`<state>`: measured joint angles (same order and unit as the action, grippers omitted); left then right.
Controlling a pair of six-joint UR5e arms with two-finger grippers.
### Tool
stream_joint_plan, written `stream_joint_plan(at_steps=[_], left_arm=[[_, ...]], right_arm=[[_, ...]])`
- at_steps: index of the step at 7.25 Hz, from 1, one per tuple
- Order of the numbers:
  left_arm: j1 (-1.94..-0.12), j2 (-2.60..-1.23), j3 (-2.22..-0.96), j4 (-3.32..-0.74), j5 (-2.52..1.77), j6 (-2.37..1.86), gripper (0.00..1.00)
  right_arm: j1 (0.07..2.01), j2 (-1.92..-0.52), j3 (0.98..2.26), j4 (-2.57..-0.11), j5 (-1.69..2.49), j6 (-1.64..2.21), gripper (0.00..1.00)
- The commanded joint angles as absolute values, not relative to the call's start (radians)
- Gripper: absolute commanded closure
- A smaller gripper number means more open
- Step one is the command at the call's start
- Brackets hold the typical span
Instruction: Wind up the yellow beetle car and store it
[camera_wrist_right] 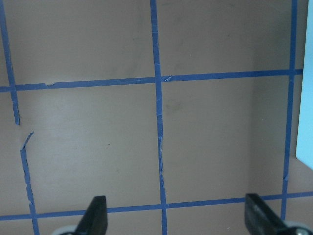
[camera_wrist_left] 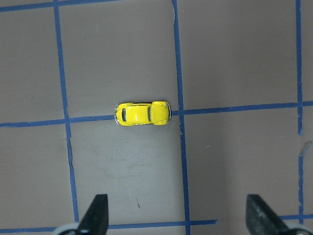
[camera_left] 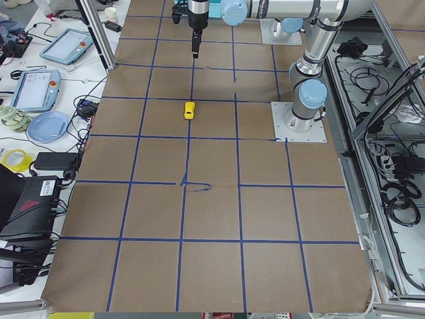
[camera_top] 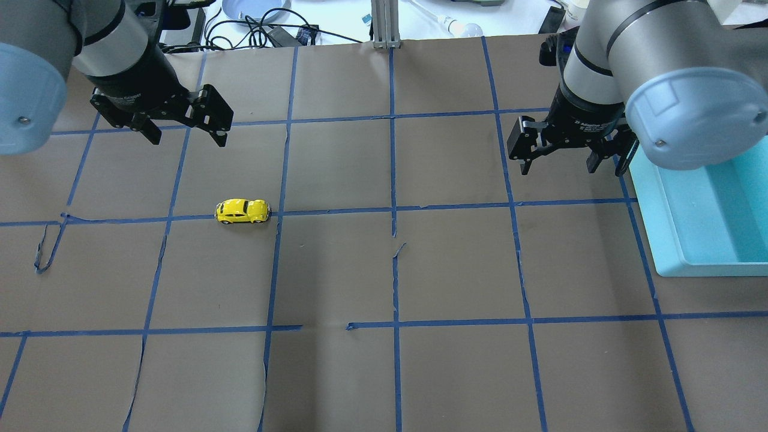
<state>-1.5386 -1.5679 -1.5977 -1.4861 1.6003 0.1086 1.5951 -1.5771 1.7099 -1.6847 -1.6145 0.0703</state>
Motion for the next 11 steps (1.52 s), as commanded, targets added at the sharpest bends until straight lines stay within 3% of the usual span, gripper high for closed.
stream_joint_plan(at_steps=[1, 4, 9, 11], left_arm=[[-1.529, -1.597, -1.644, -1.473, 1.603, 0.188, 0.02], [-1.494, -1.649, -1.851, -1.139, 1.6, 0.456, 0.0], [-1.358, -1.716, -1.884, -1.189, 1.591, 0.75, 0.0], [-1.365, -1.755, -1.893, -1.102, 1.597, 1.122, 0.2]], right_arm=[[1.591, -1.594, 1.703, -1.675, -1.605, 0.064, 0.0], [1.592, -1.62, 1.704, -1.639, -1.605, 0.064, 0.0], [1.595, -1.62, 1.701, -1.635, -1.499, 0.083, 0.0], [1.594, -1.618, 1.704, -1.634, -1.514, 0.081, 0.0]])
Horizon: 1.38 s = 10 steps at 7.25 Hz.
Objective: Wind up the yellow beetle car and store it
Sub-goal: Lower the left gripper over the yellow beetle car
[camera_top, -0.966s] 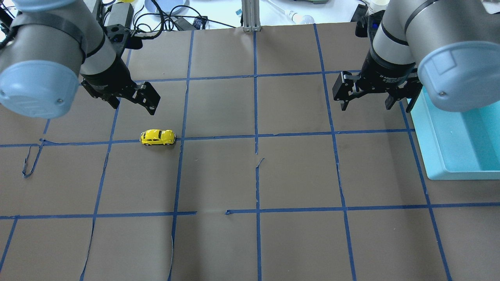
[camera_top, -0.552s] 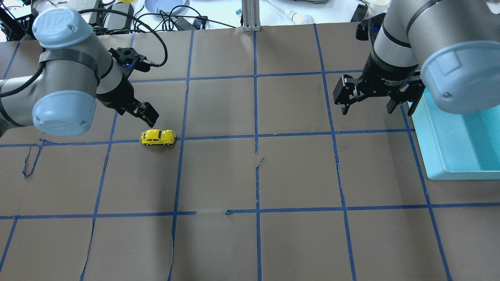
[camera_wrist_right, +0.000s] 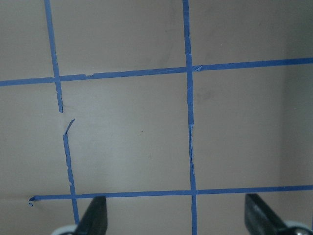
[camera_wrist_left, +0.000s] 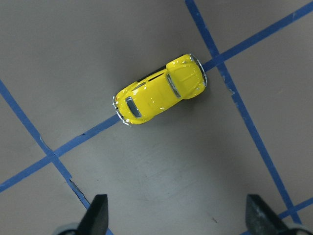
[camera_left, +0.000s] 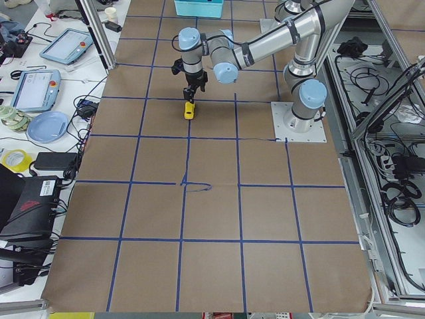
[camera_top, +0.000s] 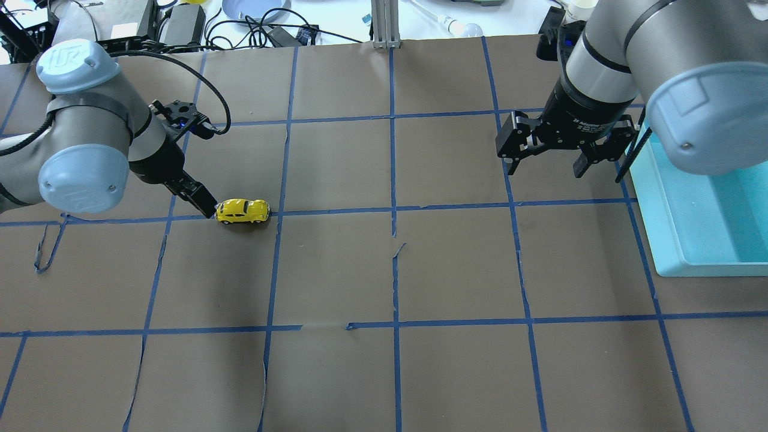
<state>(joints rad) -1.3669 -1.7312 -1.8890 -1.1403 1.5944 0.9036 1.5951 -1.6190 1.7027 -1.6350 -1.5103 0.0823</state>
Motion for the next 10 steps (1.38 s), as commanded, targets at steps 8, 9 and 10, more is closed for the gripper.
stream_joint_plan(at_steps=[8, 9, 10], left_arm=[[-1.434, -1.94, -1.898, -0.812, 1.554, 1.651, 0.25], [-1.434, -1.95, -1.902, -0.811, 1.555, 1.676, 0.25], [-1.434, -1.953, -1.904, -0.811, 1.557, 1.686, 0.25]], right_arm=[[1.595, -1.617, 1.71, -1.638, -1.615, 0.083, 0.0], [1.595, -1.617, 1.712, -1.64, -1.615, 0.083, 0.0], [1.595, -1.617, 1.712, -1.64, -1.615, 0.083, 0.0]])
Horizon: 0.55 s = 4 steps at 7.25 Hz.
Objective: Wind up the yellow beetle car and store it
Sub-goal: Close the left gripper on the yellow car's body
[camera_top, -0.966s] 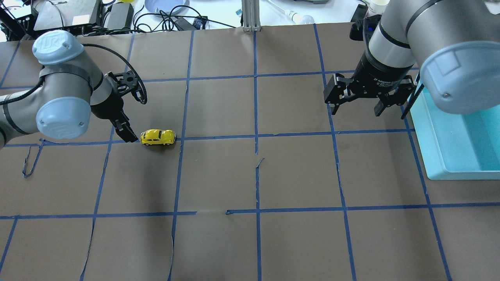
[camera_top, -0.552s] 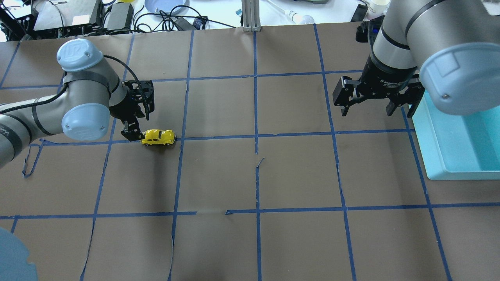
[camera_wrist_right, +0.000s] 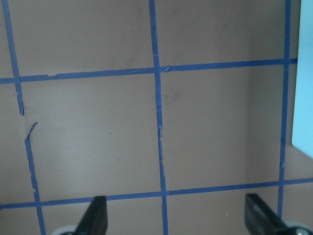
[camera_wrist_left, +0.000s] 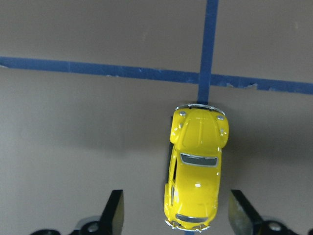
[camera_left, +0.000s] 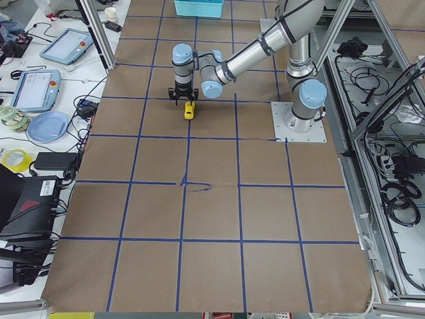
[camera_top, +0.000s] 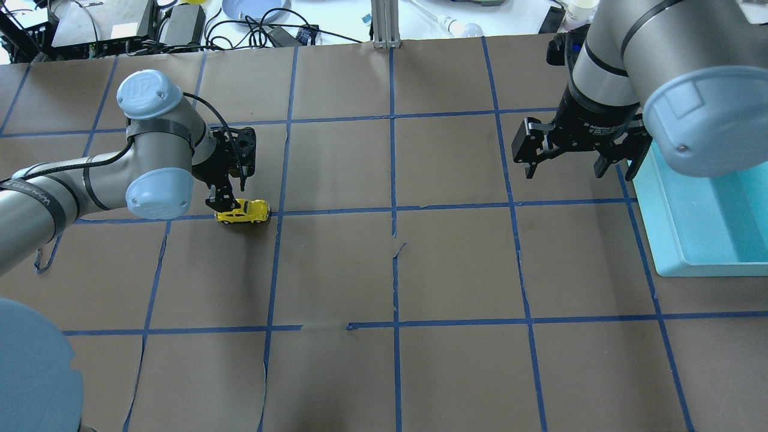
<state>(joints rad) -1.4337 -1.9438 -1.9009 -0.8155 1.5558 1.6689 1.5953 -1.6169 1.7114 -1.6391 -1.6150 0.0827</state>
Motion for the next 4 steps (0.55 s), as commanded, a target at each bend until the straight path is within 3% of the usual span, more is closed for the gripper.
stream_joint_plan(at_steps=[1, 4], left_arm=[[-1.434, -1.953, -1.907, -0.811, 1.557, 1.678, 0.25], [-1.434, -1.951, -1.907, -0.828, 1.566, 1.675, 0.25]], right_arm=[[1.595, -1.617, 1.712, -1.638, -1.615, 0.084, 0.0], [1.595, -1.617, 1.712, -1.637, -1.615, 0.084, 0.0]])
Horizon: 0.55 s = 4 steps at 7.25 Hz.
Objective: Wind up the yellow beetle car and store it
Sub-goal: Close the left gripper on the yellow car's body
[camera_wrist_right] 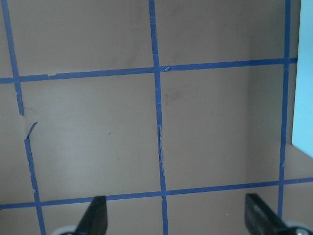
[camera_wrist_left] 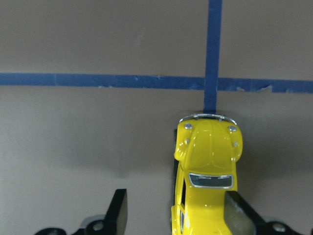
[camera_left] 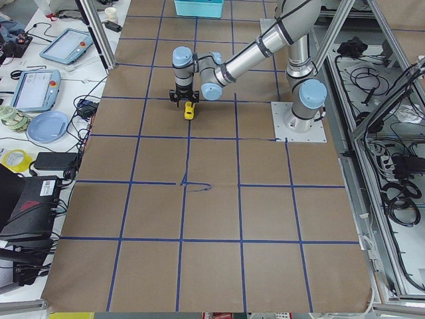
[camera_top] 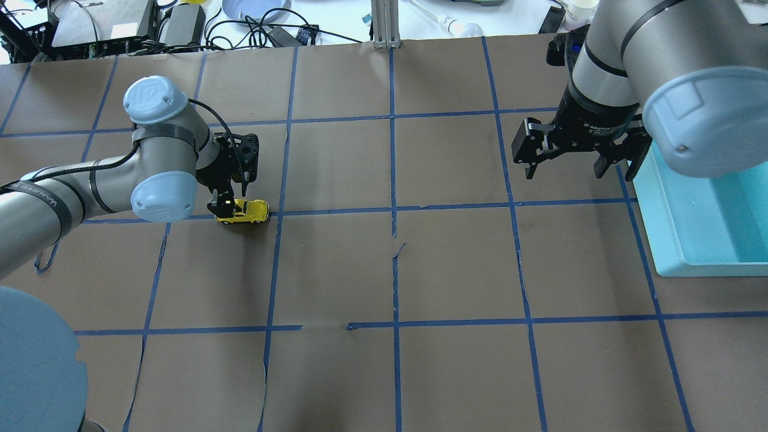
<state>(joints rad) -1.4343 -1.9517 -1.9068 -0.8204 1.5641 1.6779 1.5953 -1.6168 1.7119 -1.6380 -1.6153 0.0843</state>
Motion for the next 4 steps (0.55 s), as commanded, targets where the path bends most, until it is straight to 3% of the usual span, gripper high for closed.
stream_joint_plan(at_steps=[1, 4], left_arm=[[-1.434, -1.948, -1.896, -0.848, 1.568, 1.674, 0.26], [-1.439, -1.954, -1.885, -0.877, 1.565, 1.661, 0.26]], right_arm=[[1.595, -1.617, 1.712, -1.637, -1.615, 0.084, 0.0], [1.595, -1.617, 1.713, -1.635, -1.615, 0.084, 0.0]])
